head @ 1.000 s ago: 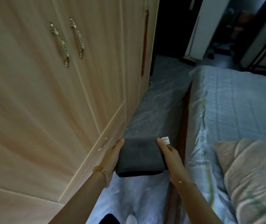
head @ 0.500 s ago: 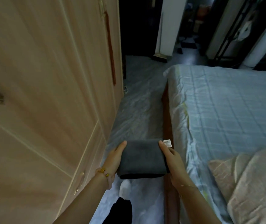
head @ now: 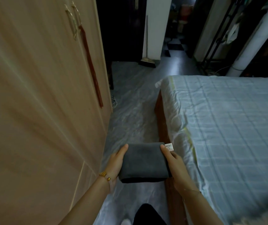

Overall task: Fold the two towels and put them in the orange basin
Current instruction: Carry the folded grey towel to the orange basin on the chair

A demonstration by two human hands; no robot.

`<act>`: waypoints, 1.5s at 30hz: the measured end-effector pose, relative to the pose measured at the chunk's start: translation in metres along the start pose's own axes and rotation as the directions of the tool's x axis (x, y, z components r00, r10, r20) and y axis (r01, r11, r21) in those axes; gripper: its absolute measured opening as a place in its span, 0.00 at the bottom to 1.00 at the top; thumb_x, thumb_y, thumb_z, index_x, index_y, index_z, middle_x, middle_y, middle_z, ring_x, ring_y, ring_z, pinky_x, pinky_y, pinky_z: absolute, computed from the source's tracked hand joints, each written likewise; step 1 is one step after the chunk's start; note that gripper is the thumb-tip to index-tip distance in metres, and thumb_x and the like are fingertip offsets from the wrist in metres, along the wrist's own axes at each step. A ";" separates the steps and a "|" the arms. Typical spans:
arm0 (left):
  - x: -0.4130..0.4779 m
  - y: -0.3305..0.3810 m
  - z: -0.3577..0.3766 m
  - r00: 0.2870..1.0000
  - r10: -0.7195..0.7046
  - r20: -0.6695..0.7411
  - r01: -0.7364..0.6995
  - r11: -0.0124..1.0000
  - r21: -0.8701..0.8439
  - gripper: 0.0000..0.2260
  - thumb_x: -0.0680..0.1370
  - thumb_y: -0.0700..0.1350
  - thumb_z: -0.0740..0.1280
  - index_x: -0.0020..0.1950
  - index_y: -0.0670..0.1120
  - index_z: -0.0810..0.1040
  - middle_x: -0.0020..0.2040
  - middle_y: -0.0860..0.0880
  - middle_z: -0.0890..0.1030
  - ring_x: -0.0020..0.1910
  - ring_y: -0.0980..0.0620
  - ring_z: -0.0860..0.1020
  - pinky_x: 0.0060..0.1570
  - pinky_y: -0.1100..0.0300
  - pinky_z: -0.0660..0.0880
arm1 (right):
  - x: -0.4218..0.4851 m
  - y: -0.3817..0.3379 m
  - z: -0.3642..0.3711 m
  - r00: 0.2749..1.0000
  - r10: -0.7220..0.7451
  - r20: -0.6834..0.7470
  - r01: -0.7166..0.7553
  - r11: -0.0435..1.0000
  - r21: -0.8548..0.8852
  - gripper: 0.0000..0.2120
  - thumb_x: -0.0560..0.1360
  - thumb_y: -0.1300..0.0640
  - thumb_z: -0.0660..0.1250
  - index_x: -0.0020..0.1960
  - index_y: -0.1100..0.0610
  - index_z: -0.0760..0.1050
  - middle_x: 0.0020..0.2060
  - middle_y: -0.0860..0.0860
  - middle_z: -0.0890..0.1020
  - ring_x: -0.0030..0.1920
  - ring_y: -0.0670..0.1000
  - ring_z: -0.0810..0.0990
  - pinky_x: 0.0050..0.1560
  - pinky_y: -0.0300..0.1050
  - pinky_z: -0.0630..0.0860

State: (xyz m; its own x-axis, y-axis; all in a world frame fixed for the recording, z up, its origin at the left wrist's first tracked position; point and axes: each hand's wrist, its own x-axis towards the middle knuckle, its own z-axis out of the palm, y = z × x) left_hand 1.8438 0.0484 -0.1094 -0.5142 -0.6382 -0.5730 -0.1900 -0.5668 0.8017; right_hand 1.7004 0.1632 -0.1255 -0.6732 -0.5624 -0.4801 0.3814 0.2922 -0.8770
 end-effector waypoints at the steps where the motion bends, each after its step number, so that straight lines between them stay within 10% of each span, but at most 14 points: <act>1: 0.012 0.008 0.002 1.000 -0.014 0.000 0.014 1.000 -0.006 0.18 0.78 0.56 0.61 0.57 0.45 0.79 0.52 0.48 0.83 0.51 0.52 0.81 0.45 0.63 0.75 | 0.012 -0.005 0.003 1.000 0.004 -0.008 -0.004 1.000 -0.001 0.17 0.72 0.44 0.69 0.44 0.59 0.81 0.45 0.58 0.85 0.50 0.57 0.83 0.58 0.57 0.77; 15: 0.235 0.138 0.055 1.000 -0.026 -0.008 0.026 1.000 0.004 0.19 0.77 0.57 0.62 0.58 0.44 0.79 0.54 0.46 0.83 0.54 0.49 0.81 0.58 0.56 0.74 | 0.240 -0.125 0.031 0.999 -0.015 0.031 0.015 1.000 -0.008 0.14 0.75 0.47 0.67 0.43 0.58 0.80 0.43 0.56 0.84 0.47 0.53 0.83 0.51 0.49 0.78; 24: 0.346 0.221 0.092 0.988 0.135 -0.072 -0.131 0.990 0.054 0.12 0.80 0.53 0.59 0.51 0.48 0.79 0.49 0.51 0.82 0.48 0.57 0.80 0.37 0.74 0.73 | 0.361 -0.208 0.048 0.999 -0.036 0.037 0.035 0.999 0.010 0.13 0.74 0.47 0.67 0.44 0.58 0.79 0.42 0.54 0.84 0.45 0.52 0.83 0.49 0.48 0.78; 35: 0.517 0.320 0.089 0.998 0.055 -0.003 -0.055 0.998 0.034 0.20 0.78 0.57 0.60 0.59 0.44 0.79 0.54 0.46 0.82 0.54 0.50 0.80 0.57 0.59 0.74 | 0.523 -0.278 0.099 0.999 0.004 0.045 -0.005 0.999 0.039 0.13 0.74 0.46 0.68 0.46 0.56 0.81 0.41 0.50 0.86 0.46 0.50 0.84 0.46 0.43 0.78; 45: 0.657 0.441 0.091 0.995 0.039 0.090 -0.042 0.999 0.031 0.16 0.78 0.58 0.60 0.52 0.49 0.81 0.51 0.48 0.83 0.52 0.51 0.81 0.51 0.60 0.74 | 0.655 -0.376 0.157 0.998 -0.033 -0.053 0.036 0.998 0.045 0.17 0.73 0.46 0.68 0.47 0.61 0.81 0.42 0.54 0.86 0.45 0.51 0.84 0.49 0.47 0.79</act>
State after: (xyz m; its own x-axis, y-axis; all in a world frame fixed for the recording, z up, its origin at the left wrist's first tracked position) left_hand 1.3464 -0.5736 -0.1166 -0.5944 -0.6102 -0.5237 -0.1943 -0.5230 0.8299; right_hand 1.2154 -0.4368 -0.1077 -0.7181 -0.5301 -0.4509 0.3851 0.2371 -0.8919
